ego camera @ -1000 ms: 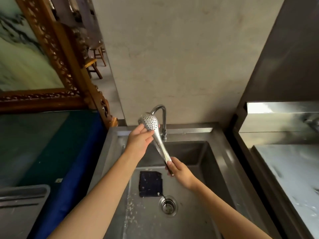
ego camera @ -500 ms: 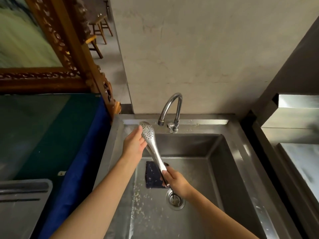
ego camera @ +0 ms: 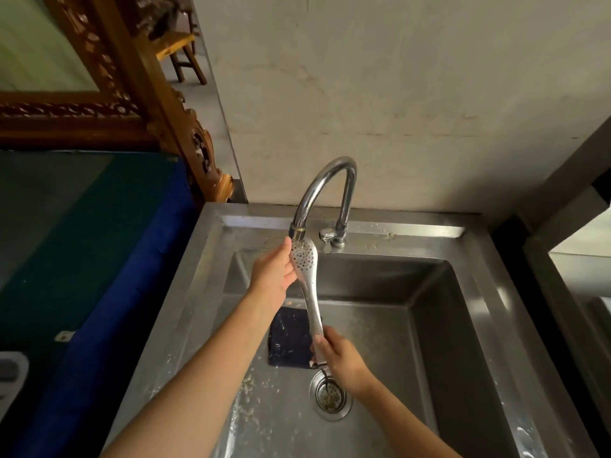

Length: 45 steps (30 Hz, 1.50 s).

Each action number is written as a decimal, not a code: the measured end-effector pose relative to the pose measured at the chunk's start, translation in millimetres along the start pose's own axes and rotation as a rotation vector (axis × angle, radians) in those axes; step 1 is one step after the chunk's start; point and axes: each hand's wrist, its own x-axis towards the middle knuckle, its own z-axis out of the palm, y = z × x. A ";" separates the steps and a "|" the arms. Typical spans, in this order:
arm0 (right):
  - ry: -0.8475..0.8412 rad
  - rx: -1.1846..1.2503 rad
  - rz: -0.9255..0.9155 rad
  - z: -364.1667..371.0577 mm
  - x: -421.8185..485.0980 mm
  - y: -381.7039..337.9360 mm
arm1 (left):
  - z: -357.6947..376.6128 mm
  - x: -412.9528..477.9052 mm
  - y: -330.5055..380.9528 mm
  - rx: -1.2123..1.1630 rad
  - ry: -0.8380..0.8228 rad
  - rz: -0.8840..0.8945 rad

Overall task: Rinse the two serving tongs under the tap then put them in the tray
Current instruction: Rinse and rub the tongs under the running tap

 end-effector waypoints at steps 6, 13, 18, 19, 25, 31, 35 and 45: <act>-0.021 0.042 0.017 -0.6 24.8 24.6 | 1.5 40.2 -27.7 0.090 0.106 0.017; 0.057 0.088 -0.048 -17.3 70.8 18.7 | 2.4 63.9 -36.9 0.080 0.136 0.055; 0.397 -0.108 -0.319 -32.9 102.3 -1.4 | 1.0 72.9 -40.1 0.096 0.102 0.089; 0.501 -0.206 -0.408 -38.3 107.4 -5.5 | -0.2 73.7 -41.1 0.105 0.097 0.082; 0.432 -0.859 -0.502 -63.1 147.8 -20.1 | -4.5 74.4 -45.6 0.076 0.079 0.045; 0.507 -0.909 -0.550 -70.8 165.9 -24.3 | -11.4 71.4 -46.2 0.074 0.049 0.019; 0.472 -0.990 -0.554 -73.0 168.2 -28.6 | -11.6 70.0 -45.8 0.079 0.053 0.018; 0.390 -1.098 -0.489 -75.0 167.7 -40.4 | -13.7 65.5 -39.9 0.019 0.029 0.016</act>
